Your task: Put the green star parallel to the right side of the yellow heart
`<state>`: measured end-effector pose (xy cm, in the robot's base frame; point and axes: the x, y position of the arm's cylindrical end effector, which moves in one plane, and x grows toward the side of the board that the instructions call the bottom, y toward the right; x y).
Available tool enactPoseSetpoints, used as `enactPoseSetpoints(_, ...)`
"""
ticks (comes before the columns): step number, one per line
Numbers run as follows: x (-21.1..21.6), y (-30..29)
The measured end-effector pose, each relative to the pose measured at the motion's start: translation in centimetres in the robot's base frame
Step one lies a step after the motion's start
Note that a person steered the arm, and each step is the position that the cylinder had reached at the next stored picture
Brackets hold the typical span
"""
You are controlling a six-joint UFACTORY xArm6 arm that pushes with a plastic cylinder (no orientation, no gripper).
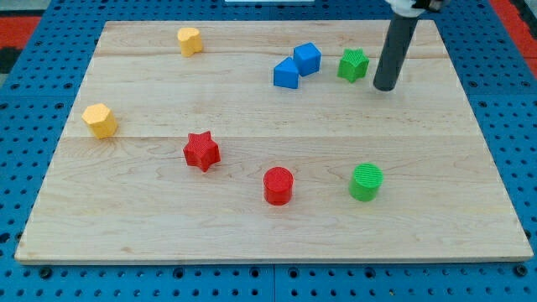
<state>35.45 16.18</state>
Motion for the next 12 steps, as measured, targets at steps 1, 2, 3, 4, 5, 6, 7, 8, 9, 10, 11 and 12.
enactPoseSetpoints(1, 0.1, -1.6)
enactPoseSetpoints(2, -2.5, -1.8)
enactPoseSetpoints(3, -6.1, 1.1)
enactPoseSetpoints(4, -6.6, 4.3)
enactPoseSetpoints(5, -6.6, 4.6)
enactPoseSetpoints(6, -2.6, 5.7)
enactPoseSetpoints(7, -2.6, 0.7)
enactPoseSetpoints(8, -3.2, -1.8)
enactPoseSetpoints(9, -6.9, 0.4)
enactPoseSetpoints(10, -6.4, 1.0)
enactPoseSetpoints(11, -2.8, -2.5)
enactPoseSetpoints(12, -4.6, -7.2)
